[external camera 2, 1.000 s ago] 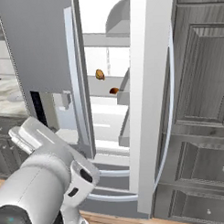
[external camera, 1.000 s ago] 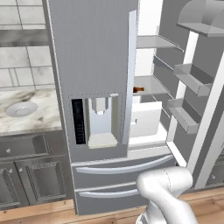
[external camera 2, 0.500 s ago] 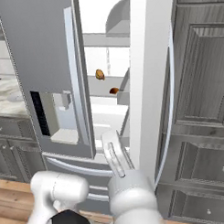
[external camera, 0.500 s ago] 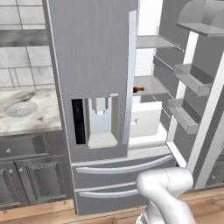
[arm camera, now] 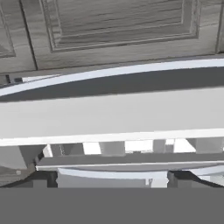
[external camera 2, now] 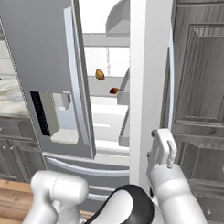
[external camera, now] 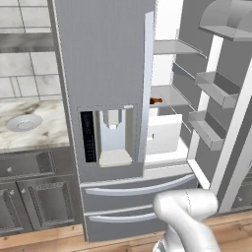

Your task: Place the chicken drumstick on the counter behind the older chicken drumstick on the same shelf of the fridge to maintain FIFO order. Close the fridge door when finished.

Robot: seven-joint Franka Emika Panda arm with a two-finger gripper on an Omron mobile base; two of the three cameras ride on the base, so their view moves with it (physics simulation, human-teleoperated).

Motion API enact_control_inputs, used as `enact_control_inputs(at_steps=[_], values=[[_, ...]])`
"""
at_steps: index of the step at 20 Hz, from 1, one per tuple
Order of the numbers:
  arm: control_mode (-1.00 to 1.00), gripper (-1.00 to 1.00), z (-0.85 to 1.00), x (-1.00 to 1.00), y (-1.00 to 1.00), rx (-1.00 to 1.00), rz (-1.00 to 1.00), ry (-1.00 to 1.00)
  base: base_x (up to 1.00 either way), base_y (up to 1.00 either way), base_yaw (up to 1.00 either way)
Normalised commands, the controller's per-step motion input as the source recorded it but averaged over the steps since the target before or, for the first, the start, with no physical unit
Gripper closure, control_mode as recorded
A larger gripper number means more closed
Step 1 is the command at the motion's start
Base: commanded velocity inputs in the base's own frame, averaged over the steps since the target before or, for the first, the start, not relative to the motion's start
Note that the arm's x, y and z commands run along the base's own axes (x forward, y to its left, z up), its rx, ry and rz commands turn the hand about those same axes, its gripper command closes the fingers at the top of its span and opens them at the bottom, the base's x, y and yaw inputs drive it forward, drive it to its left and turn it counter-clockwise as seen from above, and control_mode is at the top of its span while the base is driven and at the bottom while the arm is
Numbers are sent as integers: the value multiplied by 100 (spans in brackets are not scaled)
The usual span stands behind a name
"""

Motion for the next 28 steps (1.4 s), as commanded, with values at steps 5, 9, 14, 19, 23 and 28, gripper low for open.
enact_control_inputs(at_steps=[5,9,14,19,23,28], values=[[-100,-100,-69,75,-53,7,14,-1,0,0,0],[-100,-100,-52,52,-83,3,14,0,0,0,0],[-100,-100,-40,28,-72,0,13,1,0,0,0],[-100,-100,-58,56,-50,0,25,2,0,0,0],[-100,-100,-60,58,-45,0,29,0,0,0,0],[-100,-100,-40,47,-16,0,22,0,0,0,0]])
